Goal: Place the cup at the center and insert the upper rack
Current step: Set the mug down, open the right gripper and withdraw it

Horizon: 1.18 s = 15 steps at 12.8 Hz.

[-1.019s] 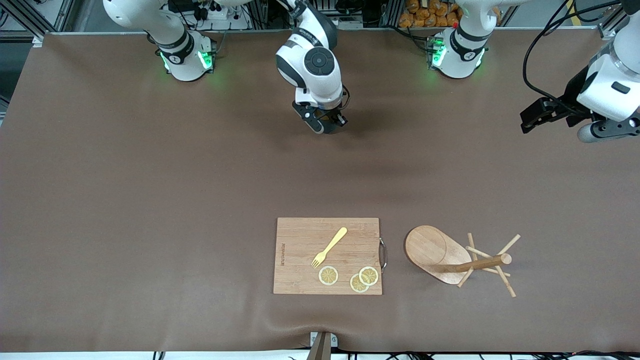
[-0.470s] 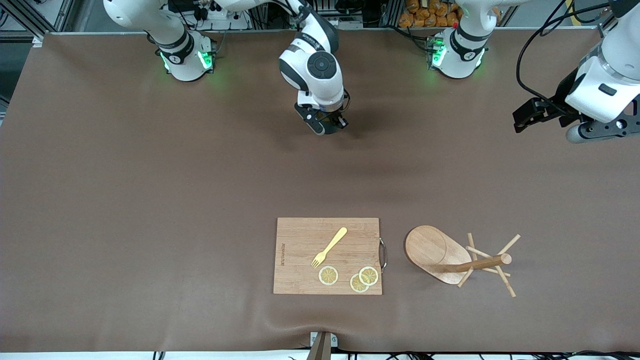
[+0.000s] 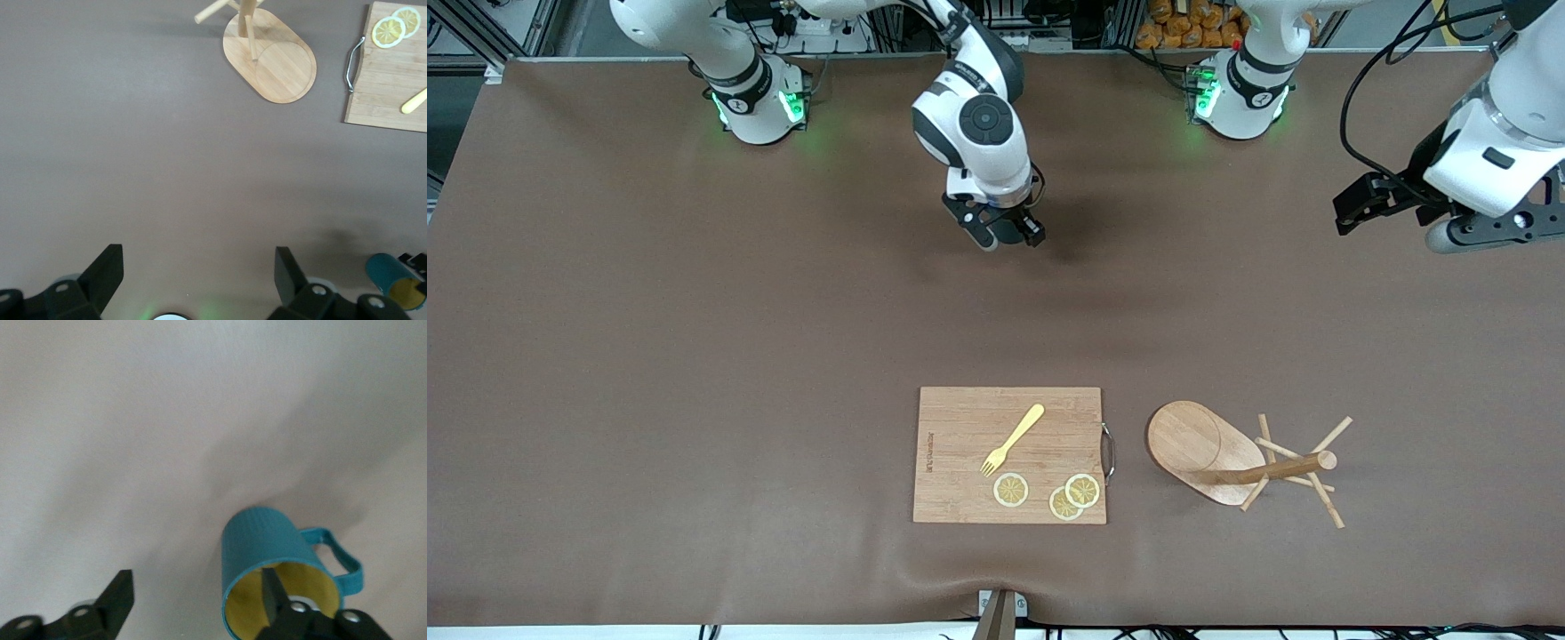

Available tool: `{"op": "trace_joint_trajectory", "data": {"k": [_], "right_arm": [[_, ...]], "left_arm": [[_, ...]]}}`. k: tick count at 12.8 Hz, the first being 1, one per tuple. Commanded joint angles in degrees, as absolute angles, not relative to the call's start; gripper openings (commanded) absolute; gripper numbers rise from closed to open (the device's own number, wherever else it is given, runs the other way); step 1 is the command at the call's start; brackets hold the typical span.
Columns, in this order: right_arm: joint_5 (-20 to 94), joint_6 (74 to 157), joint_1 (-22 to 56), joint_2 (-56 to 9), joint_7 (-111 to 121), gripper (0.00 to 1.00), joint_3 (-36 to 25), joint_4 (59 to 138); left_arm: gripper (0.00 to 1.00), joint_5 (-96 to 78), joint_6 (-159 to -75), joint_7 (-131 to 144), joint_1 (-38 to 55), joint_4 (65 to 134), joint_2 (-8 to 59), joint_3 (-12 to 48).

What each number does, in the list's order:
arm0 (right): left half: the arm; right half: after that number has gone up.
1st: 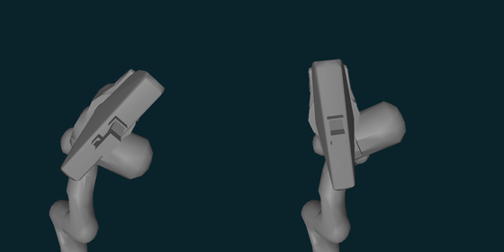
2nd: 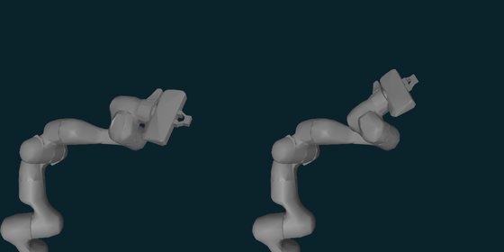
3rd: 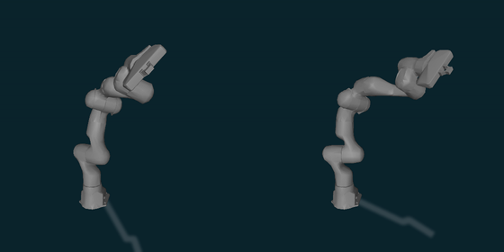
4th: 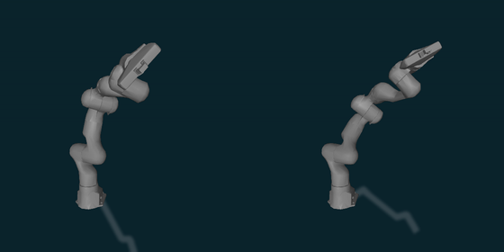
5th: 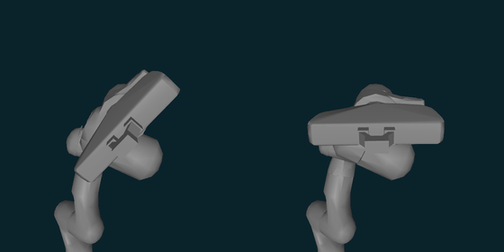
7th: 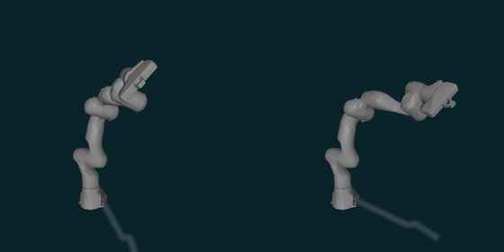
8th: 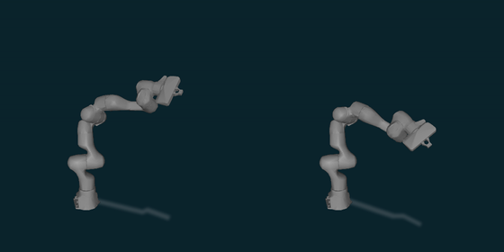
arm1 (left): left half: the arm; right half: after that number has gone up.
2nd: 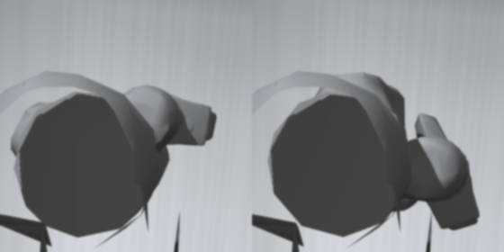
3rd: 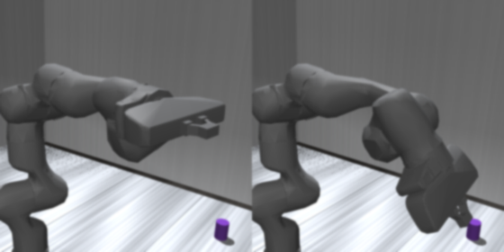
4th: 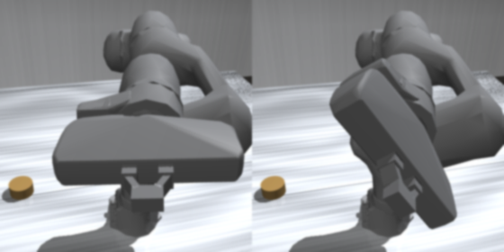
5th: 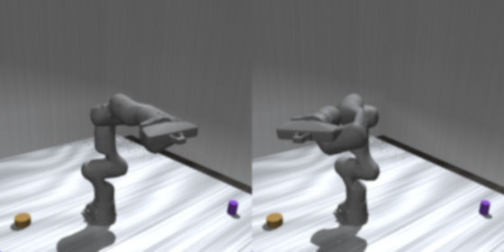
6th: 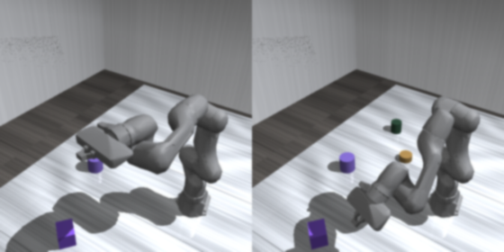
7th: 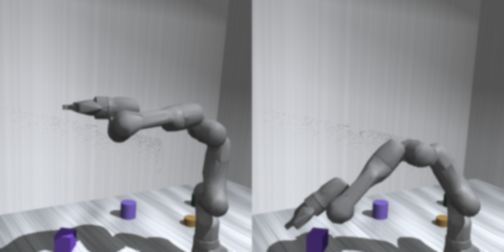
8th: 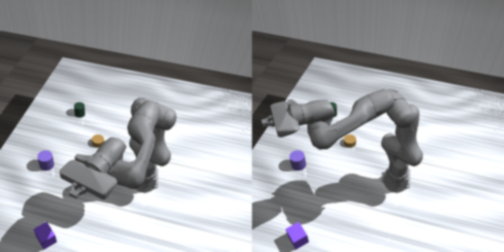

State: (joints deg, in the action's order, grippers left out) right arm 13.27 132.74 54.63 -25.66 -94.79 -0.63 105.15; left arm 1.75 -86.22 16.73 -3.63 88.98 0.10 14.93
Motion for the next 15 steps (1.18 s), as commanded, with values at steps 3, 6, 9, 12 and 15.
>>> {"op": "trace_joint_trajectory", "data": {"k": [3, 6, 9, 12, 15], "right_arm": [[13.71, 121.84, 45.81, -15.49, -78.09, 1.0, -0.18, 106.08], [13.71, 115.07, 38.09, -10.04, -62.99, 1.0, -0.26, 106.17], [13.54, 107.78, 27.72, -4.67, -45.76, 1.0, -0.26, 106.0], [13.19, 101.62, 19.79, -1.59, -34.21, 1.0, -0.35, 106.0], [7.39, 97.75, 17.67, 0.52, -30.87, 1.0, -0.35, 106.08]], "left_arm": [[1.0, 1.32, -85.08, 25.47, -3.87, 90.61, -1.41, 20.64], [1.0, 1.32, -85.17, 32.68, -3.87, 92.2, -1.32, 25.47], [1.0, 1.23, -85.95, 35.41, -3.87, 94.47, -1.41, 29.34], [1.0, 0.88, -87.97, 40.59, -3.87, 96.67, -1.41, 33.91], [1.0, 0.79, -92.54, 52.96, -3.78, 98.87, -0.45, 39.62]]}}
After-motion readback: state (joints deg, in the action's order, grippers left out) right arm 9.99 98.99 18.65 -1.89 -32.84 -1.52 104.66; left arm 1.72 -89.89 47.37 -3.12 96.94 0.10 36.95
